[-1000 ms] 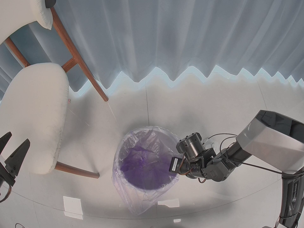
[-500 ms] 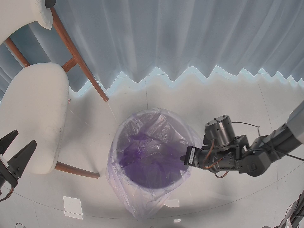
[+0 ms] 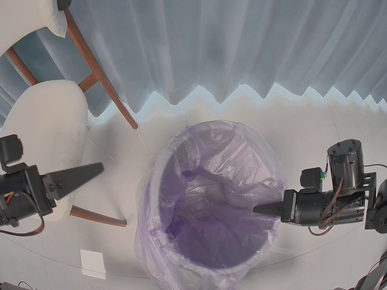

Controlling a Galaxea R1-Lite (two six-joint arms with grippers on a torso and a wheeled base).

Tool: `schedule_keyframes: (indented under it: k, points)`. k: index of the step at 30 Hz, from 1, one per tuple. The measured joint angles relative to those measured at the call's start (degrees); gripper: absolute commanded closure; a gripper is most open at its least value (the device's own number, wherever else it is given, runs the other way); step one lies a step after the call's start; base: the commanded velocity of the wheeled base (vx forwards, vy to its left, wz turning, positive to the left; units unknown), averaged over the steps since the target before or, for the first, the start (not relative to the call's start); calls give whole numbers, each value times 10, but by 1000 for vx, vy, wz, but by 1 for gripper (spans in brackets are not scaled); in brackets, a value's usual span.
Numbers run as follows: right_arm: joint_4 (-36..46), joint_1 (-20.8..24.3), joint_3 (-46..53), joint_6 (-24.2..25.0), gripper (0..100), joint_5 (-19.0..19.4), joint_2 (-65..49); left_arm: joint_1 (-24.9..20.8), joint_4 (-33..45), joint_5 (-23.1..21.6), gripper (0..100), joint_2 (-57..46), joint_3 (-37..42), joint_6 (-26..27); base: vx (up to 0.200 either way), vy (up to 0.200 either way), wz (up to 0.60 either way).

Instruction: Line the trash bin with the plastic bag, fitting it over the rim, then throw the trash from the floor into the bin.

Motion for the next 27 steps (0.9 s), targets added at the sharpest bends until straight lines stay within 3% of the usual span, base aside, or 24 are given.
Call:
schedule_keyframes:
  k: [8,27]
  points:
    - [2,0,33,1,100,12,-46,-38,6,-57,0,69,-7,-18,0,0,0]
    - [-3,2,31,1,100,13,-48,-37,-13,-72,0,114,3,-19,0,0,0]
